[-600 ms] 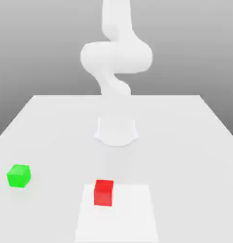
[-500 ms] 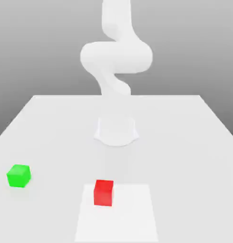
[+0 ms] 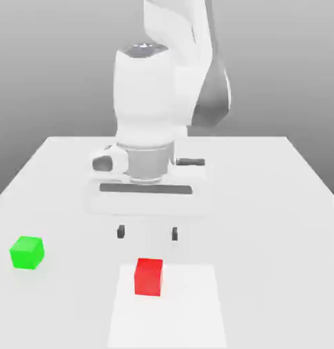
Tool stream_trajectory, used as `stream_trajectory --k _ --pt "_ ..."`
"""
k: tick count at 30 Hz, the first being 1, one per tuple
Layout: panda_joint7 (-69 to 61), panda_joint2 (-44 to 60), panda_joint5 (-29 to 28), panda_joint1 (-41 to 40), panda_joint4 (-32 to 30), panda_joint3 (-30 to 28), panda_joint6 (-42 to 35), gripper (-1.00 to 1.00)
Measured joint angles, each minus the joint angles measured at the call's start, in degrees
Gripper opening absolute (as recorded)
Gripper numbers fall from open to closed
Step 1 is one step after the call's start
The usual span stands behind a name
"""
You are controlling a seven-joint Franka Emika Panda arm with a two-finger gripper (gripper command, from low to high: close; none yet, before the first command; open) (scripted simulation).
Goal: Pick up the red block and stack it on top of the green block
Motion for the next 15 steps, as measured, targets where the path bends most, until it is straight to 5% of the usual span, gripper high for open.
stream_trajectory --k 7,8,15 --pt "-2.03 14.6 2.78 -1.54 0.81 2.16 12.18 0.0" --pt "-2.18 15.64 2.98 -1.79 0.95 2.46 13.07 -1.0" --pt "-1.93 15.39 2.68 -1.87 0.91 2.51 12.86 -1.0"
